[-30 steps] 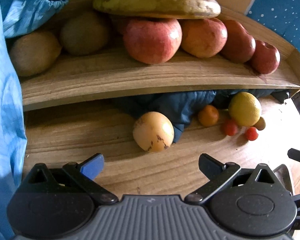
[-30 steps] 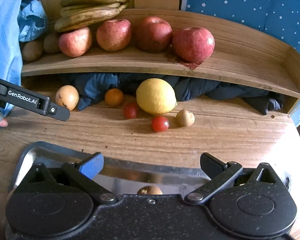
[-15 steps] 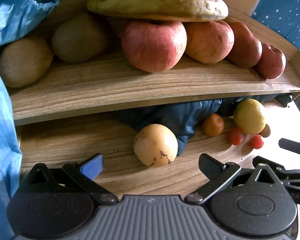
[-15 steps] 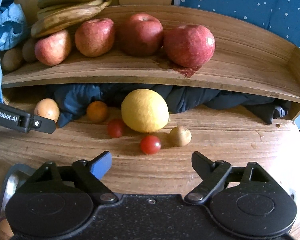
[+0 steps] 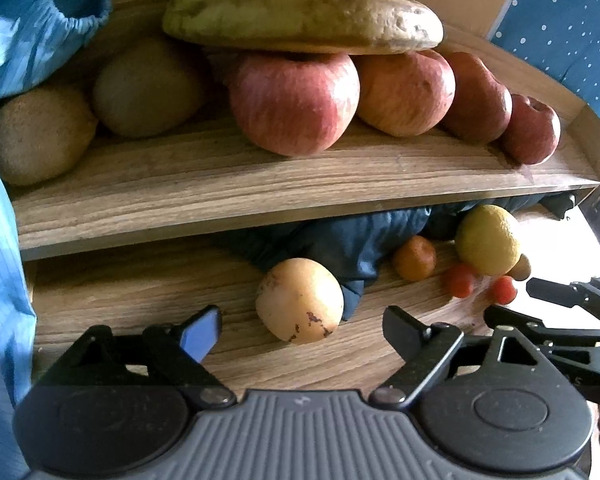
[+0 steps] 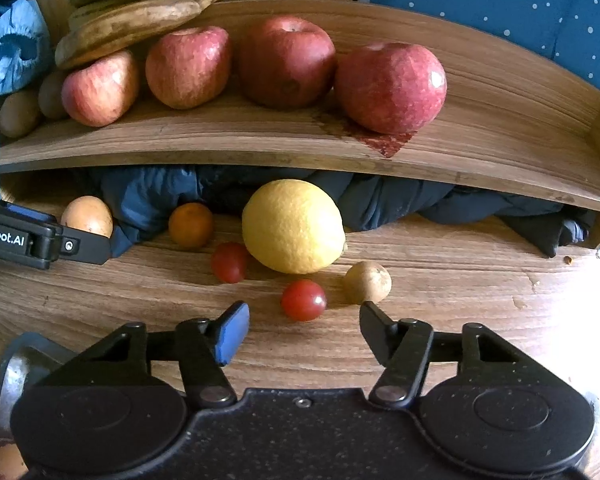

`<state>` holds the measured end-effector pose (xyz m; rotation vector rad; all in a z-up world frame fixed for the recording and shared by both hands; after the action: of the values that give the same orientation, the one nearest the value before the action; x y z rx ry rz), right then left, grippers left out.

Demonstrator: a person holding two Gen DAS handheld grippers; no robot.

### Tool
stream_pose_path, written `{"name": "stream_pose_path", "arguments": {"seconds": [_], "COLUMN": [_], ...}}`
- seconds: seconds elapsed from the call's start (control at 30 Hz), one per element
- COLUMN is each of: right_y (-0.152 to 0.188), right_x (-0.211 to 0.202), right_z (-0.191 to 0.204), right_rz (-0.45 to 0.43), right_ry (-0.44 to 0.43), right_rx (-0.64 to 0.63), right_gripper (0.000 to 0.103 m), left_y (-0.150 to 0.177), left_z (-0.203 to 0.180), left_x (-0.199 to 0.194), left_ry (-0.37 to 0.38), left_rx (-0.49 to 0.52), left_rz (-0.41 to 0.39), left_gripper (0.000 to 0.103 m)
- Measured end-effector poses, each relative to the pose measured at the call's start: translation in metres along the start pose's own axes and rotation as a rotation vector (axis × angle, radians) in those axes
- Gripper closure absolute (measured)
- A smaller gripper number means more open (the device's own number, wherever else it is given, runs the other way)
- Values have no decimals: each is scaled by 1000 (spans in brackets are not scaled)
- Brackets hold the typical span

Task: Organize fruits
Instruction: 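Close the left tool on the pale spotted fruit while the right tool grips the cherry tomato, then carry the pale fruit and cherry tomato with both tools over the tray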

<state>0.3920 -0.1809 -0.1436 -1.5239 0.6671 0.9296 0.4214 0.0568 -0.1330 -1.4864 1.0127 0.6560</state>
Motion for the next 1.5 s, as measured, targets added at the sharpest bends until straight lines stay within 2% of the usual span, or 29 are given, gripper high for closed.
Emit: {"name": "stream_pose_path", "arguments": {"seconds": [0.2,0.4,0.57,0.77,0.9,1.03,1.17,1.5], "right_y": [-2,-3,-3,0,0,1,1,9], "right_x": [8,13,16,13,12,12,11,4], "right_z": [2,4,2,4,5,5,6,17], "right_rz": [10,12,5,-1,-4,-4,-5,-2], "right_ry": [-2,-10,-16,-14,-15,-21,-31,-79], "right_rx": [-6,-9,-9,-8,-10,-12,-13,-29], "right_gripper": [46,55,60,64,71,73,78,78], "left_y": [-5,-7,-4,-6,-8,-7,-4,15], "left_z": [5,6,4,4,5,6,8,-3], "left_x": [-3,-4,7,8,8,8,5,-3], "left_ry": [18,34,32,33,36,29,39,68], "left_rx": [-19,-28,-37,-41,-42,-43,-50,-39], "left_rz": [-5,4,17,15,13,12,15,31], "left_gripper": [22,35,42,42,42,51,51,51]}}
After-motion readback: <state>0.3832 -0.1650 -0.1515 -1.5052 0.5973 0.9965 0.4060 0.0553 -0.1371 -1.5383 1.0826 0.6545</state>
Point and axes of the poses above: each gripper's, at about its wrist camera, not at the fingertips, and x roughly the way its jaws point, z to its left, y to its underside, the point moved 3 cm from there along x, roughly the way its jaws point, and after that the axes turned 2 degrees about -z, right-handed, at the moved point
